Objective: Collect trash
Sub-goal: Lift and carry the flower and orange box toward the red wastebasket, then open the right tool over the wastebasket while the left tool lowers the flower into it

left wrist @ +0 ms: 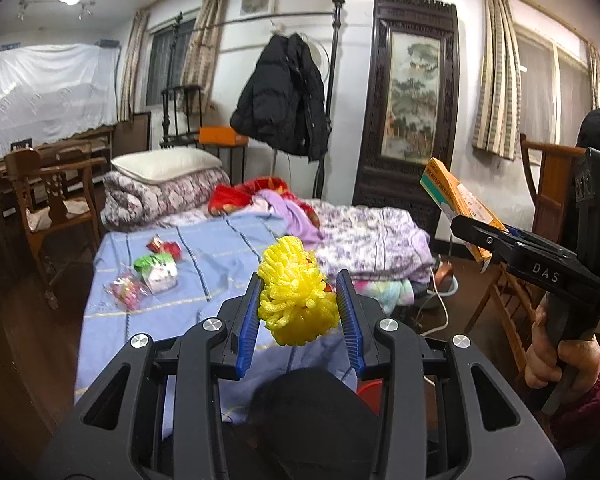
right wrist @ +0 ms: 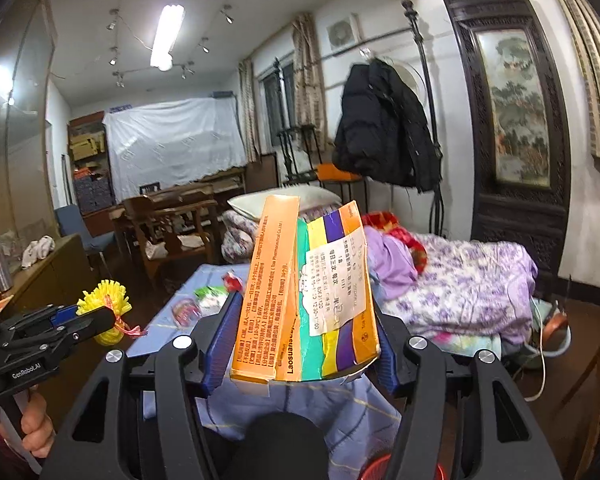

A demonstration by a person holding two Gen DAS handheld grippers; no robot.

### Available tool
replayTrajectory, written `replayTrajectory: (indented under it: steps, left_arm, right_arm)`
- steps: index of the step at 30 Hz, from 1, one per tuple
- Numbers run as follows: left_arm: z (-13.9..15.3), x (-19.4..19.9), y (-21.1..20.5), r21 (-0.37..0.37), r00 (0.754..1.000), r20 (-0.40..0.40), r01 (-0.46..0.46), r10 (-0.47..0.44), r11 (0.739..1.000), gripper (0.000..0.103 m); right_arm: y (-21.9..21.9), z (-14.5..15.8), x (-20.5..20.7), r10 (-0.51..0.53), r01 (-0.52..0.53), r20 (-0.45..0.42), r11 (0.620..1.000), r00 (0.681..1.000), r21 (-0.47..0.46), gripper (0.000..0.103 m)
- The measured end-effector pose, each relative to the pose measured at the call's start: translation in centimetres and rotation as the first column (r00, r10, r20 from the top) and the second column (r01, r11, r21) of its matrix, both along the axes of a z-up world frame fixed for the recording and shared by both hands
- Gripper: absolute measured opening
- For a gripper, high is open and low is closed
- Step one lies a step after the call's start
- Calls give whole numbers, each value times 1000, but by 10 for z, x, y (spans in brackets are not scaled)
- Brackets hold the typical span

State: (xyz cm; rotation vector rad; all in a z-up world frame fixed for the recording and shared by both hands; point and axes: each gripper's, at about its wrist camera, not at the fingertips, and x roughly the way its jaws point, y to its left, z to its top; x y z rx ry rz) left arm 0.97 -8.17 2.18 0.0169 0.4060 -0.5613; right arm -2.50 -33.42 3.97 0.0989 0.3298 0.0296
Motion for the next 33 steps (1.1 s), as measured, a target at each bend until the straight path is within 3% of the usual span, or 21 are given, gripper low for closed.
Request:
replayTrajectory:
  steps: [7, 16, 24, 33]
  left_arm:
    - [-23, 25, -31, 43, 996, -84, 42, -38, 998, 38]
    - [-50, 48, -79, 111, 982, -159, 118, -99, 987, 38]
    - [-82, 73, -120, 156, 956, -254, 192, -149, 969, 38]
    - [-124, 99, -159, 215, 921, -352, 254, -167, 943, 38]
  right_arm:
    - [-32, -37, 28, -64, 67, -115, 997, 991, 28, 59]
    - [-72, -99, 54, -125, 146, -263, 987, 957, 62, 59]
    - [-110, -164, 71, -160, 217, -401, 971, 902, 101, 59]
    - [-143, -244, 86, -139, 274, -555, 947, 820, 169, 59]
